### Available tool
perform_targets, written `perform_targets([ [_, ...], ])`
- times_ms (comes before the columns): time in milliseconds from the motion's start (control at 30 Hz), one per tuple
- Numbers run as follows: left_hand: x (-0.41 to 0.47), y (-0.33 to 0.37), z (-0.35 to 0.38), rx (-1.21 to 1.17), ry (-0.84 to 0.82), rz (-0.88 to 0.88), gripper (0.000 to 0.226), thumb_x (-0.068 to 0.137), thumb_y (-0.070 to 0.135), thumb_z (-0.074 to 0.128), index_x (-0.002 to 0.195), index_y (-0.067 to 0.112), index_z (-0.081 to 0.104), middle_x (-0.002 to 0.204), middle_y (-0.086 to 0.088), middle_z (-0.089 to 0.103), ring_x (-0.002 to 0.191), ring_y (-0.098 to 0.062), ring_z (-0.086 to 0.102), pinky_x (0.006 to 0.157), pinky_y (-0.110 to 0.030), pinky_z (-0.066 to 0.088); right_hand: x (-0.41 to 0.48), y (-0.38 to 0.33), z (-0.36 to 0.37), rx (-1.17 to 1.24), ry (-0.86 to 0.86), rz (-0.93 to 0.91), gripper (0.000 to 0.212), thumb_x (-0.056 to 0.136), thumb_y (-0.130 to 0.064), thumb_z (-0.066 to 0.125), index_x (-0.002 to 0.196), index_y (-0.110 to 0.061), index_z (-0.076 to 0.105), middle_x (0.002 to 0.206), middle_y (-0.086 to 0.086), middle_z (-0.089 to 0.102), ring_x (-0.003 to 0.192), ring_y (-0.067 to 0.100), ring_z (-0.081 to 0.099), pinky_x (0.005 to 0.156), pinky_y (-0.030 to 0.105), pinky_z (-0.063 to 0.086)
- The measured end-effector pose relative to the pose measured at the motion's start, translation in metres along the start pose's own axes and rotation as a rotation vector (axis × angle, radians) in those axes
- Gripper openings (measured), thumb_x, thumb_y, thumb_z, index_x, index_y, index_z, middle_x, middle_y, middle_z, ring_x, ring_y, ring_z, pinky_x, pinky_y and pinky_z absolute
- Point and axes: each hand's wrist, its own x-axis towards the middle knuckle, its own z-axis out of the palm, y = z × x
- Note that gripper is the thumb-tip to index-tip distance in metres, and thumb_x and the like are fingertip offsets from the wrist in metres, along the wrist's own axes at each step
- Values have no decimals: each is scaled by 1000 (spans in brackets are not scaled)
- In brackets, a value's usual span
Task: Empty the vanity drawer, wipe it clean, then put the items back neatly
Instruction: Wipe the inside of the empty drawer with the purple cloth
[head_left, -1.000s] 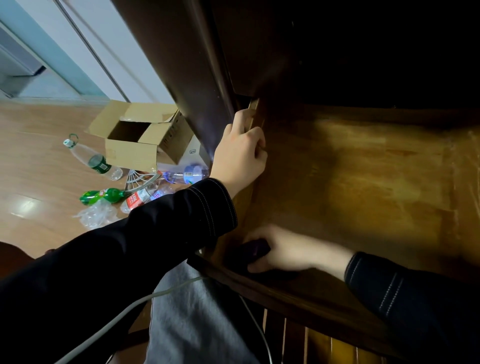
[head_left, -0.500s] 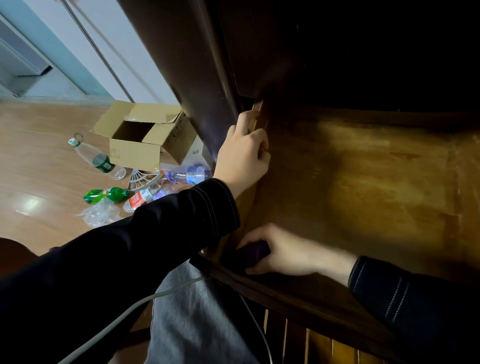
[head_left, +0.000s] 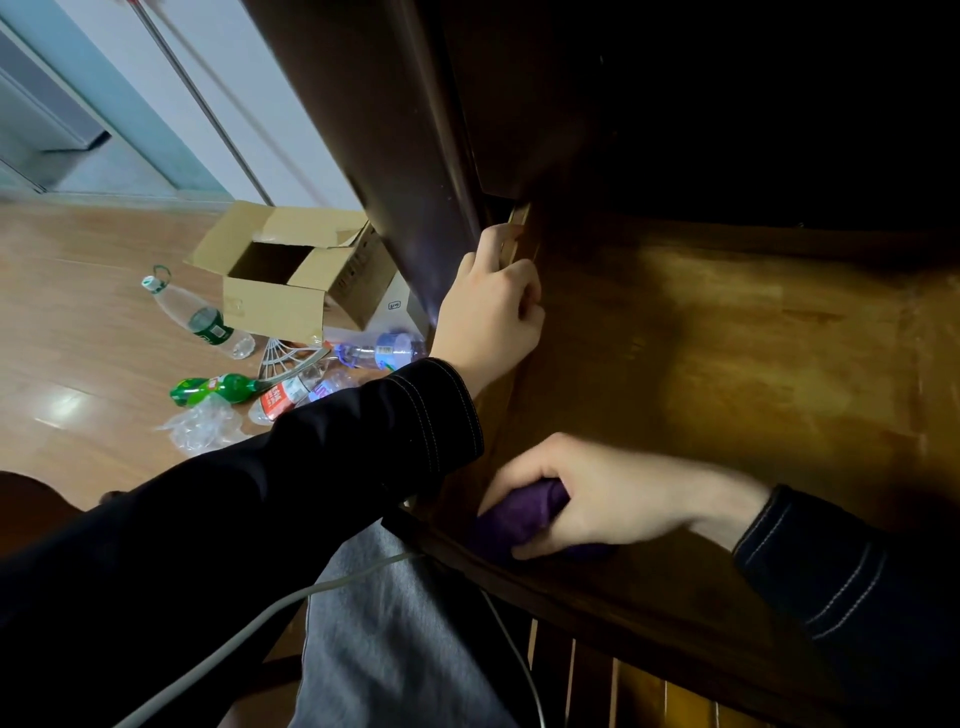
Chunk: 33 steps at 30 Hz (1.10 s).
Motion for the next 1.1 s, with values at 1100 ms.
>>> perform_targets([
  [1100,-1,4,-6,10,-14,10,9,83,11,59,85,11,68,148,-9,40,113,-30,53,85,-30,44,-14,-9,-19,-201,-186,110,34,84,-7,78,117,-14,73,109,0,74,97,10,67,88,25,54],
])
